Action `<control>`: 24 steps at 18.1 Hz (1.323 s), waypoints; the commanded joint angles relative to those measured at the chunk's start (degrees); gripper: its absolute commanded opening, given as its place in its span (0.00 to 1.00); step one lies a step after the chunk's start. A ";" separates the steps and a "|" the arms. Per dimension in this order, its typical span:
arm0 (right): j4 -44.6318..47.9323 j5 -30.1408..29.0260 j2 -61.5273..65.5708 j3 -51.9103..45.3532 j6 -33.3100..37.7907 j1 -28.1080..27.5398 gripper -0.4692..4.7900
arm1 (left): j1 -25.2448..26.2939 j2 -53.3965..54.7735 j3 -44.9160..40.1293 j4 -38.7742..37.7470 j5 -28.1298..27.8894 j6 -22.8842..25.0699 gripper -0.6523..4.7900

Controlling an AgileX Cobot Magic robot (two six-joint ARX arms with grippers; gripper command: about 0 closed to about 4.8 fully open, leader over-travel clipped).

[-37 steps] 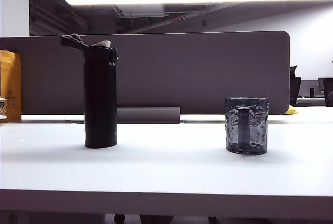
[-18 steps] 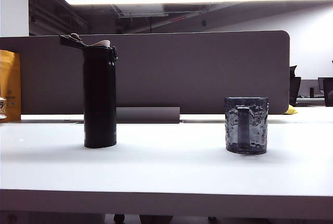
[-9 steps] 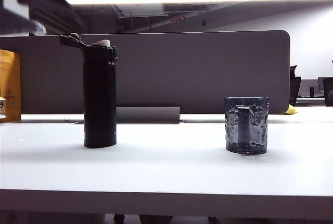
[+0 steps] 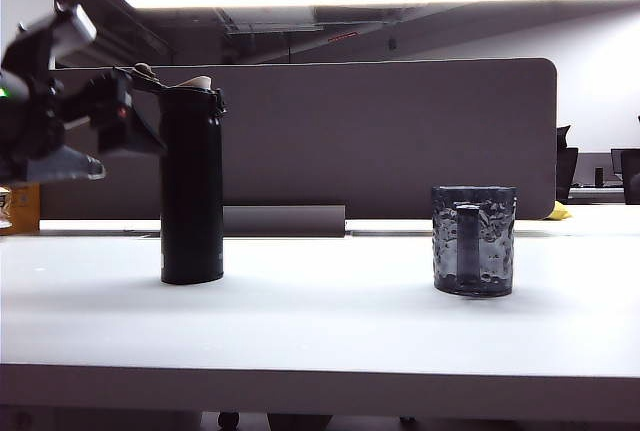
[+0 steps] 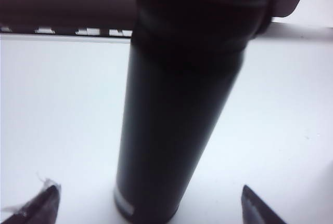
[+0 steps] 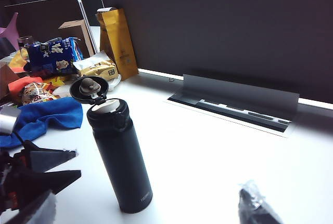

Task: Pick up the black thermos, pour some water into the cup, then place the black thermos back on the table.

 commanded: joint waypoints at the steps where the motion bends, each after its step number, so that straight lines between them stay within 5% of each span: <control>1: 0.94 0.33 -0.20 0.22 -1.70 0.07 1.00 | -0.22 5.55 2.69 8.98 0.20 -0.74 1.00; 14: -0.26 0.35 -0.20 0.20 -3.04 0.07 1.00 | -2.78 12.63 8.98 8.63 4.22 2.84 1.00; 24: -0.81 0.35 -0.20 0.13 -3.04 0.07 1.00 | -4.20 20.57 14.91 9.09 -1.29 5.07 1.00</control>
